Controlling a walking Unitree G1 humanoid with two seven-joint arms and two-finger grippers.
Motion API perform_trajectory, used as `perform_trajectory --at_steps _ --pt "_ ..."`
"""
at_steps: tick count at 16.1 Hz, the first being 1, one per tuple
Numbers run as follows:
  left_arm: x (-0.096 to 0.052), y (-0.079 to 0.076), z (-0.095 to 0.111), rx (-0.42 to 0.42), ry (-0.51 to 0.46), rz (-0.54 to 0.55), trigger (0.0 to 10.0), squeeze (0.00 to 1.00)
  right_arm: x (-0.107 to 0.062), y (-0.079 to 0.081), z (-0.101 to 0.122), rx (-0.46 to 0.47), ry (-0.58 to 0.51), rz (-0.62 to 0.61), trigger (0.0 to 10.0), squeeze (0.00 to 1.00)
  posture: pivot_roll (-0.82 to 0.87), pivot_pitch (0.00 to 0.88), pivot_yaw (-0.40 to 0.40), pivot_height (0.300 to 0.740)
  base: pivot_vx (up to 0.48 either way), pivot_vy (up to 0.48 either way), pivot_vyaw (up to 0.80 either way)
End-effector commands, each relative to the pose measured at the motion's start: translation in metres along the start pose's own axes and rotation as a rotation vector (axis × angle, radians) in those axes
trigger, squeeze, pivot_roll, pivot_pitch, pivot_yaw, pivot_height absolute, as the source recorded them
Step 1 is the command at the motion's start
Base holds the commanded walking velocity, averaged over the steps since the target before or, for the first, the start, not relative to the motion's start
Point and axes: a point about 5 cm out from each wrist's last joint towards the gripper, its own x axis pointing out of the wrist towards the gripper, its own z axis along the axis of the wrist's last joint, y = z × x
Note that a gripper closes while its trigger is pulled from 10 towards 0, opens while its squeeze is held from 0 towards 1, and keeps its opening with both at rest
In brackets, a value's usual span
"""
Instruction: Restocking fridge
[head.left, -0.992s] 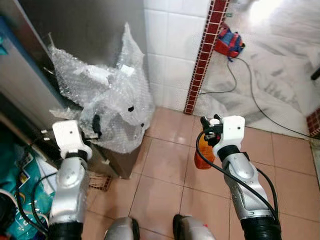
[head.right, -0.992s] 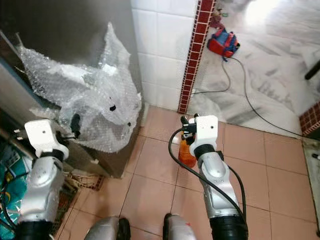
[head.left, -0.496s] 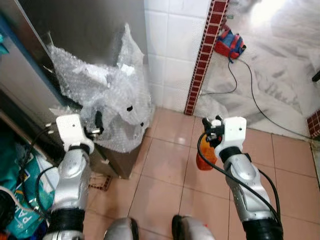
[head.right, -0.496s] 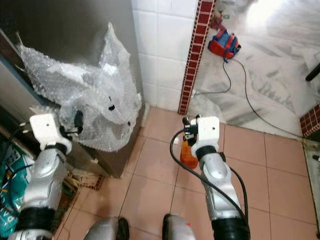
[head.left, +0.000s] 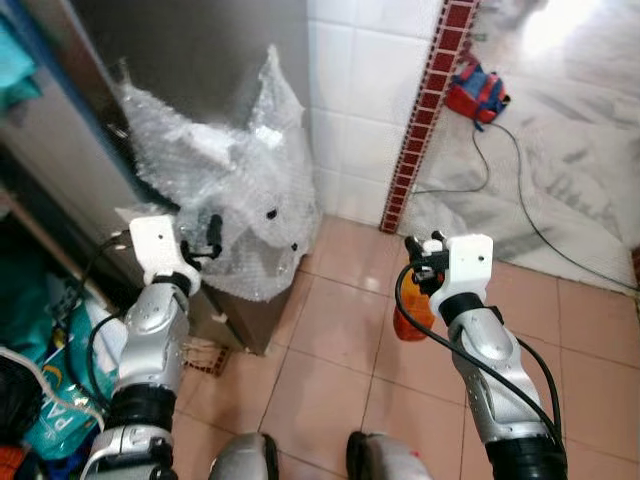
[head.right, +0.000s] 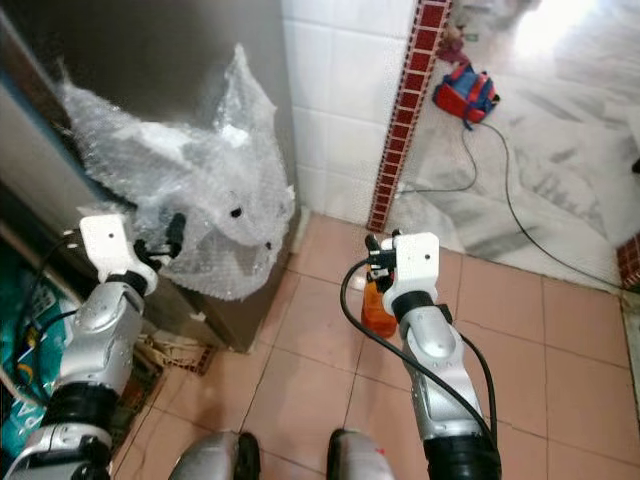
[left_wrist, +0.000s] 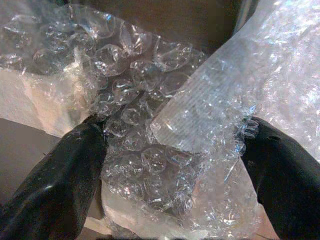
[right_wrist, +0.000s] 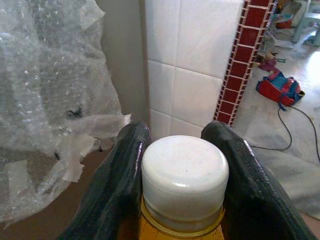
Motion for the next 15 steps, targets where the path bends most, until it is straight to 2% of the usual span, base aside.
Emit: perform_trajectory --at_steps 1,2,4,6,9,12,15 --pt "0.002 -0.022 -0.006 0.002 0.032 -0.127 10.0 0.0 0.001 0.0 0.007 -0.01 -0.029 -0.005 10.0 0.0 0.0 0.122 0.026 0.74 0.0 0.0 0.0" --pt "0.002 -0.026 -0.007 -0.001 0.035 -0.157 10.0 0.0 0.001 0.0 0.007 -0.01 -0.03 -0.005 10.0 0.0 0.0 0.122 0.026 0.74 0.0 0.0 0.0" --pt "-0.003 -0.046 -0.015 -0.003 0.07 -0.296 10.0 0.0 0.001 -0.002 0.008 -0.015 -0.035 -0.018 10.0 0.0 0.0 0.12 0.028 0.74 0.0 0.0 0.0" --pt "-0.006 -0.055 -0.019 -0.004 0.084 -0.349 10.0 0.0 0.001 -0.005 0.009 -0.034 -0.04 -0.047 10.0 0.0 0.0 0.12 0.028 0.74 0.0 0.0 0.0" --pt "-0.011 -0.071 -0.024 0.01 0.094 -0.42 10.0 0.0 -0.003 -0.028 0.01 -0.119 -0.033 -0.215 10.0 0.0 0.0 0.117 0.03 0.74 0.0 0.0 0.0" --pt "-0.011 -0.083 -0.022 0.002 0.074 -0.472 10.0 0.0 -0.008 -0.032 0.006 -0.134 -0.018 -0.25 10.0 0.0 -0.01 0.111 0.037 0.74 0.0 0.0 -0.8" --pt "-0.009 -0.086 -0.019 0.03 0.058 -0.489 10.0 0.0 -0.012 -0.035 0.002 -0.172 0.005 -0.286 10.0 0.0 -0.01 0.106 0.04 0.74 0.167 0.0 -0.8"
